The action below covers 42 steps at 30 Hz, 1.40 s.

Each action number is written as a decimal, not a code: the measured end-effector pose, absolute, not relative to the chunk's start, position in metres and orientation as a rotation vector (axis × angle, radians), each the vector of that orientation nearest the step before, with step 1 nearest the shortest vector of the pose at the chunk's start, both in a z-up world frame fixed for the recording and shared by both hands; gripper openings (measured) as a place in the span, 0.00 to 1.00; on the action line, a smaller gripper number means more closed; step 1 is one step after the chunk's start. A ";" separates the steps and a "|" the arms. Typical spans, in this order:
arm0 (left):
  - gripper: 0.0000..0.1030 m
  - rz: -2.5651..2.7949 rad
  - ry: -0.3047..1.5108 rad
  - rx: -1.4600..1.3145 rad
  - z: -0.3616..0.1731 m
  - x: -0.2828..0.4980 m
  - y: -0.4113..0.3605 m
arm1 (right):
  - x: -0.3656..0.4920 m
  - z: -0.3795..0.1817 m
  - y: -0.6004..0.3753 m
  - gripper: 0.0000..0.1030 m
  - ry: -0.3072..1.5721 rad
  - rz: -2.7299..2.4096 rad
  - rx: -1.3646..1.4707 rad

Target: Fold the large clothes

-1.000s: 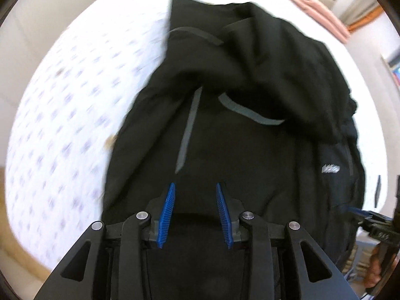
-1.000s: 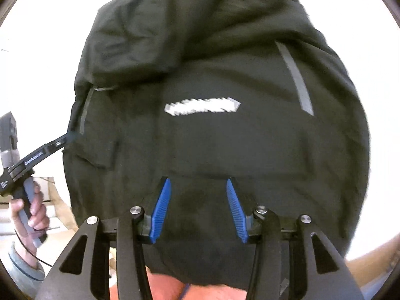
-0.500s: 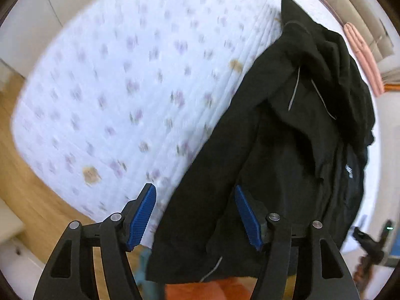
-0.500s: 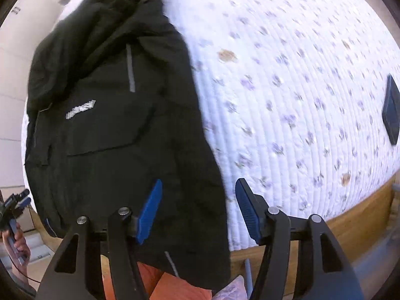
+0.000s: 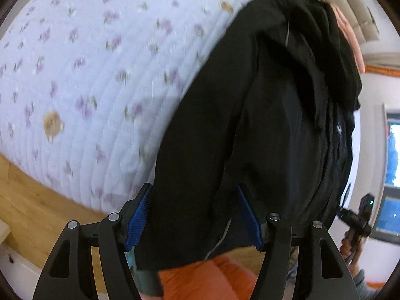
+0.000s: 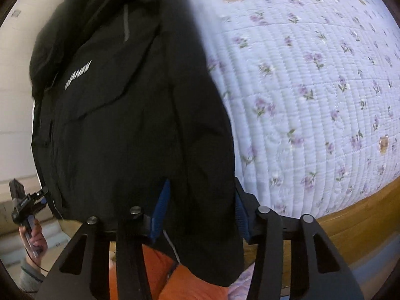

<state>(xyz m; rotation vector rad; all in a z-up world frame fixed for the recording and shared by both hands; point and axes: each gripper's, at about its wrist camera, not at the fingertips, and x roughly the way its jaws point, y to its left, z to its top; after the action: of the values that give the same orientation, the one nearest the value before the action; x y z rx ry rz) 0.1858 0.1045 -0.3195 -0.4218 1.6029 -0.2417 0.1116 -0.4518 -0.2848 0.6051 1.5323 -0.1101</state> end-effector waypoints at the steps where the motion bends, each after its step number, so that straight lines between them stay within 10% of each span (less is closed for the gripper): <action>1: 0.66 -0.241 1.618 -0.421 -0.321 0.181 0.105 | 0.107 -0.286 -0.452 0.50 1.545 -0.104 0.604; 12: 0.66 -0.207 1.638 -0.440 -0.326 0.175 0.107 | 0.075 -0.310 -0.448 0.57 1.620 -0.062 0.707; 16: 0.34 -0.192 1.637 -0.344 -0.319 0.173 0.087 | 0.085 -0.308 -0.431 0.56 1.627 -0.042 0.659; 19: 0.09 -0.201 1.621 -0.314 -0.308 0.171 0.084 | 0.084 -0.302 -0.428 0.25 1.627 -0.044 0.606; 22: 0.08 -0.194 1.602 -0.262 -0.294 0.170 0.073 | 0.082 -0.288 -0.432 0.13 1.610 -0.036 0.601; 42: 0.08 -0.317 1.223 -0.370 -0.138 0.284 0.038 | 0.176 -0.148 -0.480 0.11 1.292 0.049 0.682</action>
<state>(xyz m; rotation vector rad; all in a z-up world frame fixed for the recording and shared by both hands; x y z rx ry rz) 0.2838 0.0378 -0.1378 -0.3696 1.2234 -0.3173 0.1761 -0.4804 -0.1475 0.6817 1.2922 0.0487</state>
